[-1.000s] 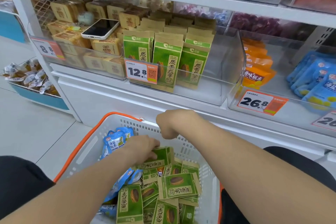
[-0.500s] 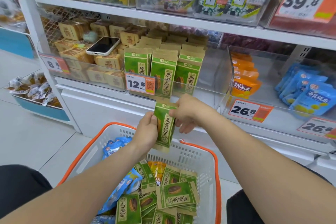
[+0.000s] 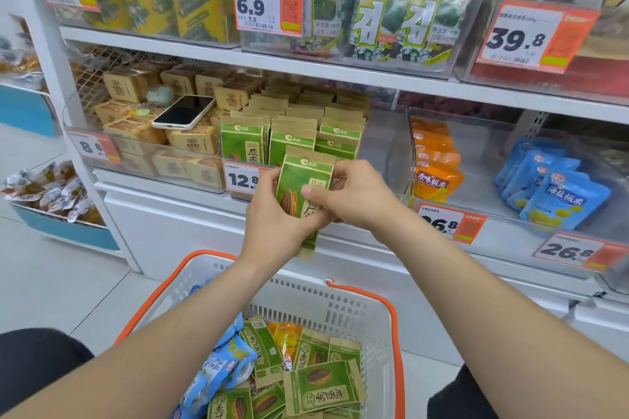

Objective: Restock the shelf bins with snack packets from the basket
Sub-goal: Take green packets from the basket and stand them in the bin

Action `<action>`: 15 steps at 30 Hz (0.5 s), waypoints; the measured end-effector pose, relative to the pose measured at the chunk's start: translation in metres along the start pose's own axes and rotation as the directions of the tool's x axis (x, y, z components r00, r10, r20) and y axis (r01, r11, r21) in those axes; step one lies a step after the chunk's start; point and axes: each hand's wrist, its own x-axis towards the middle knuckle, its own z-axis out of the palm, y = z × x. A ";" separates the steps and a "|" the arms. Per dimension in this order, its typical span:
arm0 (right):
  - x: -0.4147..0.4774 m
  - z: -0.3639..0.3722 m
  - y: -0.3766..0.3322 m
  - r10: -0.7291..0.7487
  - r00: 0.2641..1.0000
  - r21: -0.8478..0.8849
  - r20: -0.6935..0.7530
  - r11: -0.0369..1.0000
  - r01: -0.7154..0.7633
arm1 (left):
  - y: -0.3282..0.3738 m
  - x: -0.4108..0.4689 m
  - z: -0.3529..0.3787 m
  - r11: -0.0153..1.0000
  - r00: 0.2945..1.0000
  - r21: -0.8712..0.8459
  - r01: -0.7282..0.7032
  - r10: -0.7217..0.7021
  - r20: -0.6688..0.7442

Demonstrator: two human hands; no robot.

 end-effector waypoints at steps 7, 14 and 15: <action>-0.004 -0.027 -0.009 -0.107 0.985 0.062 -0.134 0.991 0.116 | 0.009 0.014 0.006 0.978 0.985 0.137 -0.159 0.149 0.081; -0.005 -0.057 -0.017 -0.462 0.772 -0.271 -0.437 0.886 0.377 | -0.005 0.026 0.013 0.850 0.947 0.429 -0.305 0.319 0.041; -0.003 -0.059 -0.013 -0.453 0.788 -0.295 -0.417 0.887 0.355 | -0.008 0.027 0.013 0.834 0.946 0.461 -0.302 0.321 0.040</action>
